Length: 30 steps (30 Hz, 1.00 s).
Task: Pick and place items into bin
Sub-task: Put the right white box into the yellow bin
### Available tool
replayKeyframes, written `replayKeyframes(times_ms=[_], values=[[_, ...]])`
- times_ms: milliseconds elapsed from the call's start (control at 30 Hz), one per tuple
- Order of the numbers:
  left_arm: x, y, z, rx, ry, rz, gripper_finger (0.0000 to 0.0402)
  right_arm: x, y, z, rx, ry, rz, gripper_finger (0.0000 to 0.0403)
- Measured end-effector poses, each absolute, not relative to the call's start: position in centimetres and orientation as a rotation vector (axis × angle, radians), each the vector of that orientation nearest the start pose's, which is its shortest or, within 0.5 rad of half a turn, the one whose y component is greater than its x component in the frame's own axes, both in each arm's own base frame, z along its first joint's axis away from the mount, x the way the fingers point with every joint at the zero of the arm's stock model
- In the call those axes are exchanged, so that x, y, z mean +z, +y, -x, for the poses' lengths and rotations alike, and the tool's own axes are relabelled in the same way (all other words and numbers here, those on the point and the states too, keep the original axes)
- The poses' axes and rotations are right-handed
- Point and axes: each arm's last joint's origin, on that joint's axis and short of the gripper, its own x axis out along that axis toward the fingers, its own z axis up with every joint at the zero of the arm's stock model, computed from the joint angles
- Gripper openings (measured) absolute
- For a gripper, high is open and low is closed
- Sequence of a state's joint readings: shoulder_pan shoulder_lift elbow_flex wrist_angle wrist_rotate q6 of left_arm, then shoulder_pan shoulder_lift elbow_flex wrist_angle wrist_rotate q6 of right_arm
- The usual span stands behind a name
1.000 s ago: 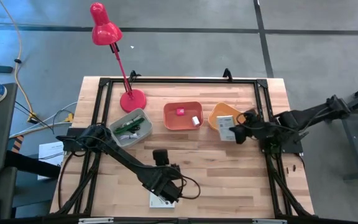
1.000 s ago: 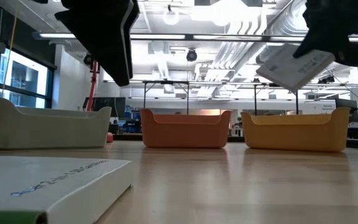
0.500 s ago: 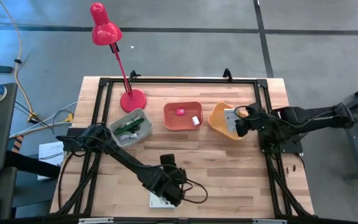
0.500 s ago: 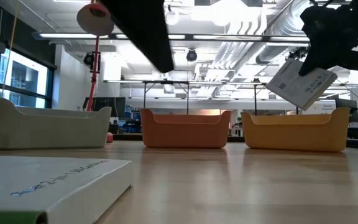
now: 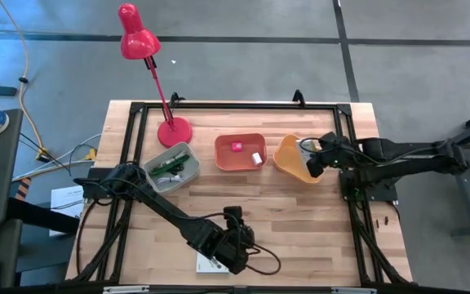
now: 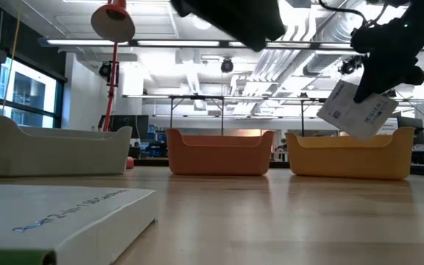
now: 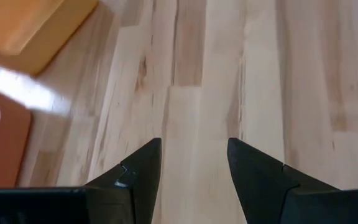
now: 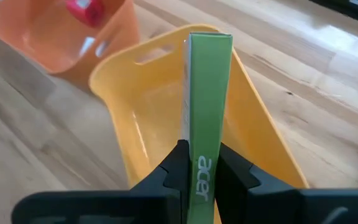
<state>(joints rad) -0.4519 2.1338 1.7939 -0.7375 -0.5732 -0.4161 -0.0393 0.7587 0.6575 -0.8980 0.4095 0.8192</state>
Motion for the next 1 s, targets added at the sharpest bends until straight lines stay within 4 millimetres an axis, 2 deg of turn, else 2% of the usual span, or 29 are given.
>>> replayKeyframes(times_ms=[567, 1000], values=[[22.5, -17.0, -42.1, 0.292, 0.901, -0.165, 0.0172, 21.6, -2.9, -15.3, -0.807, 0.99, -0.457, 0.0046], [22.2, -16.4, -41.7, 0.313, 0.96, -0.203, 0.0172, 21.0, -3.4, -15.8, -0.872, 1.012, -0.362, 0.0043]])
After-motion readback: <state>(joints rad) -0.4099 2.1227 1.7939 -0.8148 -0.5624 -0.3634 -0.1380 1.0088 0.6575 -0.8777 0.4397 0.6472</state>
